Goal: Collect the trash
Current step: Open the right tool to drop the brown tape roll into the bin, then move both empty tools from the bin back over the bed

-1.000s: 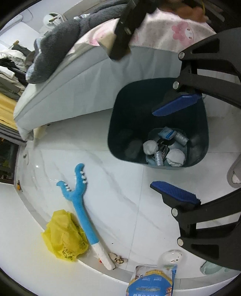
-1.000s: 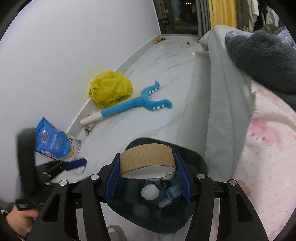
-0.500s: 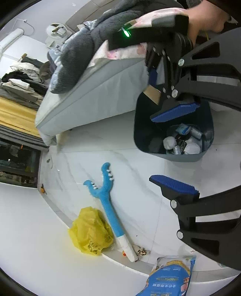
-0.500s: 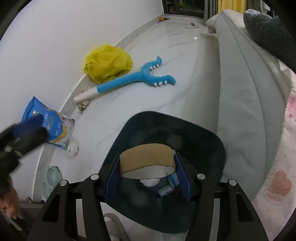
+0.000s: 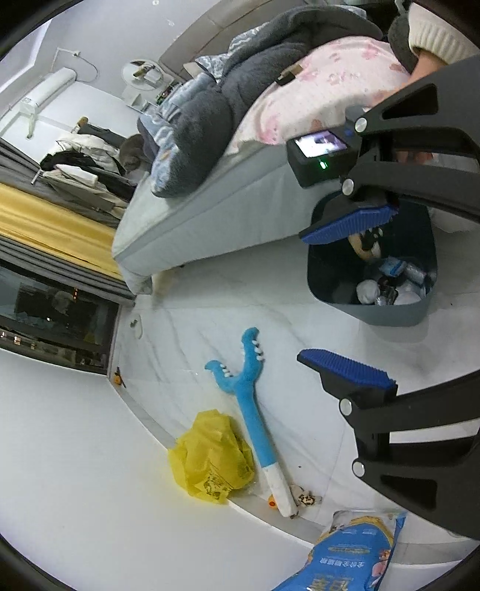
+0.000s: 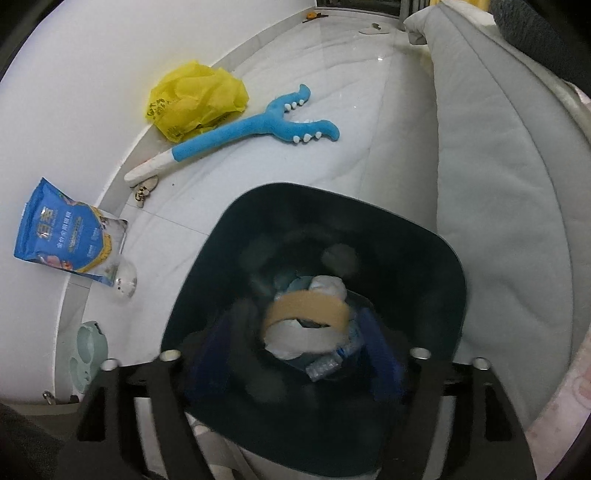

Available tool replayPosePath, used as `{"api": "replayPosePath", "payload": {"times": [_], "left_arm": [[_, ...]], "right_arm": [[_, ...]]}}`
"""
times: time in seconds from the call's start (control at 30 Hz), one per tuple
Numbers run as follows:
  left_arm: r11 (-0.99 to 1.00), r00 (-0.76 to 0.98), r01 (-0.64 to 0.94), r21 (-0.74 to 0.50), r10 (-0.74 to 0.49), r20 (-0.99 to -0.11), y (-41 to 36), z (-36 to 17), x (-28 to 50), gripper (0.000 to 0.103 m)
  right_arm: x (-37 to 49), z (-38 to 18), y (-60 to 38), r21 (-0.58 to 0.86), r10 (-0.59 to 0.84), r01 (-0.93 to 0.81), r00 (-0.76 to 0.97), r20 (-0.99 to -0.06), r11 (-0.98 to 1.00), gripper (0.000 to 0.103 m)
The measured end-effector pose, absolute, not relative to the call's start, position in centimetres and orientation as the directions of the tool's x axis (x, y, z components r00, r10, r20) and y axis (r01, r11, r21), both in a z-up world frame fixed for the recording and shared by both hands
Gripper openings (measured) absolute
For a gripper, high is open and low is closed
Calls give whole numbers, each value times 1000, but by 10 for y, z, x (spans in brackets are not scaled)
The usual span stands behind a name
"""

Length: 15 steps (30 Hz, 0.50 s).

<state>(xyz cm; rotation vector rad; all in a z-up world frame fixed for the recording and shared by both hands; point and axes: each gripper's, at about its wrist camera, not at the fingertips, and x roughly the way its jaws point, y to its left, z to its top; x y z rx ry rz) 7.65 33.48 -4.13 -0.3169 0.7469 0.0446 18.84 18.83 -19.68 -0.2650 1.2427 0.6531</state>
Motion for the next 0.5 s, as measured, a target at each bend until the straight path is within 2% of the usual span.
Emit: {"api": "replayPosePath", "payload": {"times": [0.2, 0.5], "left_arm": [[955, 765, -119, -273, -87, -638, 325, -21, 82, 62], [952, 776, -108, -286, -99, -622, 320, -10, 86, 62]], "right_arm": [[193, -195, 182, 155, 313, -589, 177, -933, 794, 81], [196, -160, 171, 188, 399, -615, 225, -889, 765, 84]]}}
